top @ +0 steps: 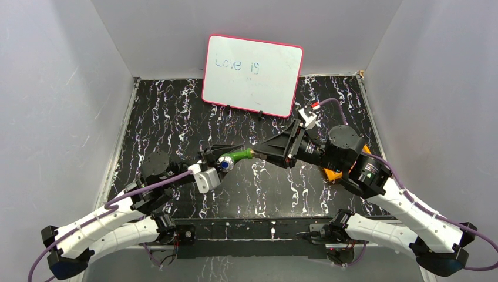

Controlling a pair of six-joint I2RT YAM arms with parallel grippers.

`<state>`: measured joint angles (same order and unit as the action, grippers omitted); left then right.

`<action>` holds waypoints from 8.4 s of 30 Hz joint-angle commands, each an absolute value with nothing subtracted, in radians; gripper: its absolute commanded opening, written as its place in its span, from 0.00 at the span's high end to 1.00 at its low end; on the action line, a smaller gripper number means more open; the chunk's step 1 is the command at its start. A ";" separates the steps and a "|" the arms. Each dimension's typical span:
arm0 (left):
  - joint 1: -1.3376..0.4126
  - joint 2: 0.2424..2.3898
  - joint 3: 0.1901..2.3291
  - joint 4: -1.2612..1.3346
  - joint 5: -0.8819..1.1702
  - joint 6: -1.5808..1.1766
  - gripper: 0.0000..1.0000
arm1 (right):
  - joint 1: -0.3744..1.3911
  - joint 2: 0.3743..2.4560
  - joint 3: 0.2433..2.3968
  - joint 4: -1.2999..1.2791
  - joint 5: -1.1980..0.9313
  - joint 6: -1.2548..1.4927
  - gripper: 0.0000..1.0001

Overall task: Install the water faucets
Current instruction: Screw the water faucet onto the adaptor.

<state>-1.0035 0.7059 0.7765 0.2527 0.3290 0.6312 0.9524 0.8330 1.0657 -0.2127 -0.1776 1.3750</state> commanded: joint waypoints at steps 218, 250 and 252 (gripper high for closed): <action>-1.013 0.792 1.065 0.112 0.494 -0.340 1.00 | 0.951 0.831 1.275 -0.231 -0.688 -0.373 0.32; -1.013 0.748 0.968 0.225 0.448 -0.038 1.00 | 0.951 0.821 1.160 -0.103 -0.629 0.137 1.00; -1.013 0.740 0.959 0.229 0.449 0.041 1.00 | 0.952 0.812 1.153 -0.084 -0.597 0.190 1.00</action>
<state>-1.0100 0.7696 0.9592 0.0792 0.4770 -0.1429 0.9443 0.8246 1.1728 -0.1692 -0.6247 0.0074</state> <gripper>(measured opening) 0.265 0.523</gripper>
